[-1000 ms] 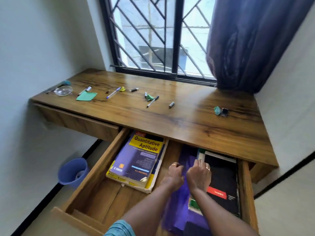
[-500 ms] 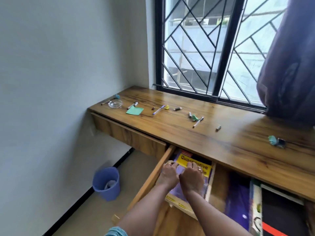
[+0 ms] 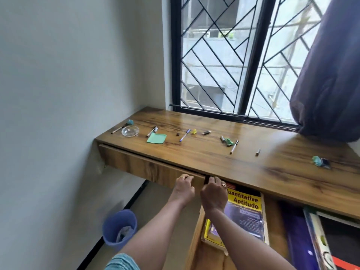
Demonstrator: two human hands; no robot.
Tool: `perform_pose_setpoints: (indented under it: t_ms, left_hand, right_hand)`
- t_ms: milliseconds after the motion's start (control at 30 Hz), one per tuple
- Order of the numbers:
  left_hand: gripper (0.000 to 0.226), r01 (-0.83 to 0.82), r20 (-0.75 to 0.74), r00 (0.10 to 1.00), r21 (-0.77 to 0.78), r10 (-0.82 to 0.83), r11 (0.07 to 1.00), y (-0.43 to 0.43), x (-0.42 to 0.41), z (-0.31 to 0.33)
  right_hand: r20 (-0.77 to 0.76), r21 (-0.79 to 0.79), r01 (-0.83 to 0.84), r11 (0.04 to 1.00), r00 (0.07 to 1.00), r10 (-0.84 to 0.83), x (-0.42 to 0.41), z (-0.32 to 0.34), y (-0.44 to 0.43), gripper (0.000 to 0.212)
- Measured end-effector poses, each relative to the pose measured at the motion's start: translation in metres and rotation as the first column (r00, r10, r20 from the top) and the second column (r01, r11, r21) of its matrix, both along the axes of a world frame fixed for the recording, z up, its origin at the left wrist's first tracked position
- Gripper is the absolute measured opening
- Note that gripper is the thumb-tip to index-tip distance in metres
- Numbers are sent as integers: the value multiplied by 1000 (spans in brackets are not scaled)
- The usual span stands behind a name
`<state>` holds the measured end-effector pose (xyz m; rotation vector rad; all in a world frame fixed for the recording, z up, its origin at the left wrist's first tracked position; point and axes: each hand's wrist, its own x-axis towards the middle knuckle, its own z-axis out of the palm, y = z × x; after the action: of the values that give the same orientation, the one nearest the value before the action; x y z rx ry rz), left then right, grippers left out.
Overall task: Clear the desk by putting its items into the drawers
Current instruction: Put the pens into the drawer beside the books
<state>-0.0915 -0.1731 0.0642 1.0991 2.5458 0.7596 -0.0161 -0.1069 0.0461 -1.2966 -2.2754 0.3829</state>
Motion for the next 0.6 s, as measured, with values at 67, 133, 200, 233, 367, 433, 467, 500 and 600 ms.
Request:
perform_pose_setpoints:
  t_ms: [67,133,200,233,367,433,467,500,600]
  left_hand:
    - [48,16,5,1000,-10,-16,1000,13,-13,-5]
    - [47,31,7,1000,-24,-30,999,24,-27,-8]
    - [46,33,9,999,-26,-33,999,38,-46,-14]
    - [46,26,16,1000,-27,-26,999,46,-56,-17]
    - [47,16,-3,1000,-101,-17,995,73,-97,-31]
    - [48,9,-11,1000,-144,-10,990,94,-120,-38]
    - [50,2,-20,1000,-157,-5,988,104,-130,-39]
    - [53,-7,-33,999,-170,2,985,117,-140,-42]
    - [62,-54,-102,994,-178,36,983,154,-170,-47]
  right_hand:
    - [27,4,35,999,999,-35,-5,-3,18,21]
    - [68,-13,69,998,995,-68,-10,-3,38,24]
    - [97,-12,101,995,990,-99,-21,-5,66,27]
    - [99,-20,116,993,989,-114,-29,-6,81,27]
    - [56,-126,158,979,987,-152,-61,-18,136,27]
    - [46,-136,159,978,987,-154,-75,-26,164,28]
    - [63,-125,157,980,987,-150,-80,-30,178,29]
    - [99,-117,162,980,984,-151,-85,-34,191,30]
    - [192,-127,173,977,970,-146,-103,-51,234,39]
